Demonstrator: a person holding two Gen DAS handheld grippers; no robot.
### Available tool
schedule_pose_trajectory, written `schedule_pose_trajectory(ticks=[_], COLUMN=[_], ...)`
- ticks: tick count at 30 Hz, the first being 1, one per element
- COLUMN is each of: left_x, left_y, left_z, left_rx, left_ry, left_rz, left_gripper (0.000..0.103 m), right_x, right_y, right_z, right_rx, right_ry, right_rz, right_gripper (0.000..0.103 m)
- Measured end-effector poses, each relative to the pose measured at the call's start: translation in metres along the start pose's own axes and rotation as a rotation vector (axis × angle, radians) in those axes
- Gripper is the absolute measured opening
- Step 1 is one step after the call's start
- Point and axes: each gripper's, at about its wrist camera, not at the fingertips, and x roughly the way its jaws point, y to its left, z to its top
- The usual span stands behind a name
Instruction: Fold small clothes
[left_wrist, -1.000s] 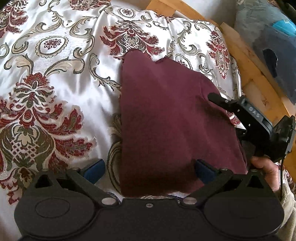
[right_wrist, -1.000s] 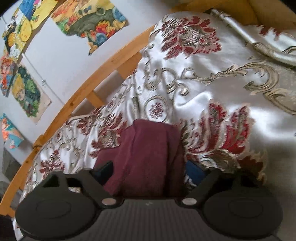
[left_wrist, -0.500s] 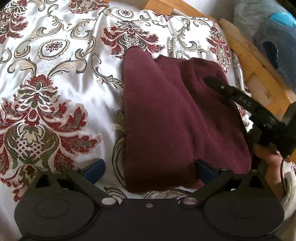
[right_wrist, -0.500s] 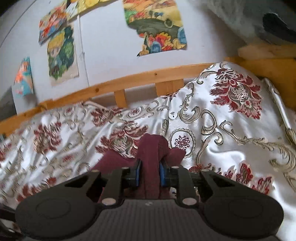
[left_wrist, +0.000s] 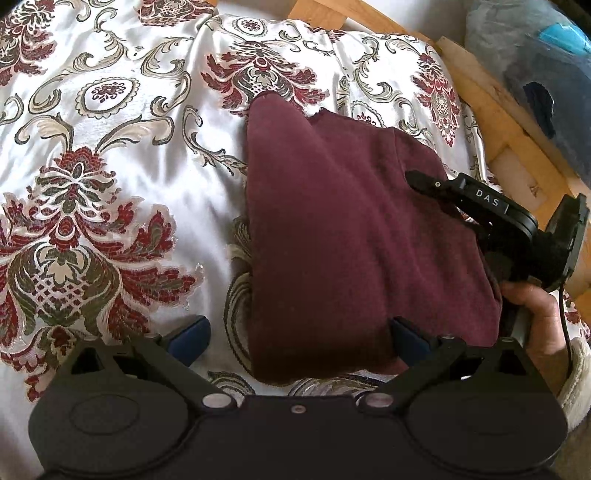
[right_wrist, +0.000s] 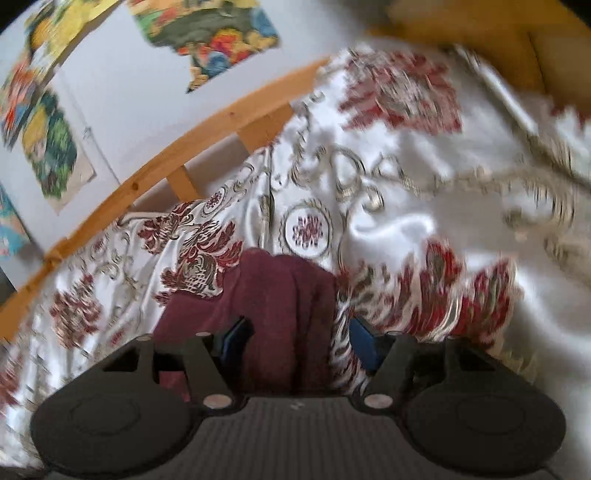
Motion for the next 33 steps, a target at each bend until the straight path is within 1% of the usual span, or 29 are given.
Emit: schedule_pose_trajectory(ticks=[3,6,7,8,9,11,14,16,19,22,24,27,30,33], left_x=[0.0,0.0,0.0,0.0,0.0,0.0,0.0,0.0,0.0,0.001,0.001,-0.001,-0.006,-0.011], left_y=[0.0,0.0,0.0,0.0,0.0,0.001,0.001,0.001,0.001,0.001,0.001,0.003,0.005,0.005], left_z=[0.0,-0.001,-0.001,-0.001,-0.001,-0.001,-0.002,-0.001,-0.002,-0.002,-0.002,-0.001,0.004,0.014], left_rx=[0.002,0.002,0.002,0.001,0.0,0.0,0.0,0.003,0.009,0.009,0.007,-0.01,-0.022,-0.017], left_ry=[-0.002,-0.002,-0.002,-0.002,-0.001,0.0,0.002,0.002,0.001,0.002,0.001,-0.004,-0.028,-0.072], left_rz=[0.001,0.001,0.001,0.001,0.001,0.0,-0.001,0.001,0.004,0.003,0.002,-0.015,-0.046,-0.075], left_gripper=[0.102,0.102,0.102,0.102,0.102,0.102,0.102,0.102,0.102,0.102,0.102,0.102,0.101,0.101], right_x=[0.006,0.007,0.008,0.007,0.006,0.002,-0.002,-0.004,-0.007,-0.008,-0.009,-0.008,-0.007,-0.006], right_y=[-0.011,-0.009,-0.007,-0.003,0.001,0.016,0.05,0.071,0.087,0.091,0.088,0.076,0.052,0.028], right_z=[-0.003,-0.005,-0.005,-0.006,-0.006,-0.007,-0.013,-0.02,-0.027,-0.03,-0.029,-0.022,-0.012,-0.007], right_rx=[0.071,0.07,0.059,0.049,0.032,-0.049,-0.265,-0.404,-0.497,-0.533,-0.505,-0.413,-0.247,-0.096], right_ry=[0.015,0.011,0.012,0.008,-0.001,-0.017,-0.046,-0.068,-0.087,-0.092,-0.087,-0.069,-0.045,-0.031], right_rz=[0.041,0.04,0.042,0.042,0.036,-0.001,-0.1,-0.152,-0.182,-0.19,-0.181,-0.148,-0.09,-0.044], right_gripper=[0.063,0.055,0.046,0.04,0.038,0.031,0.029,0.029,0.029,0.029,0.029,0.032,0.036,0.042])
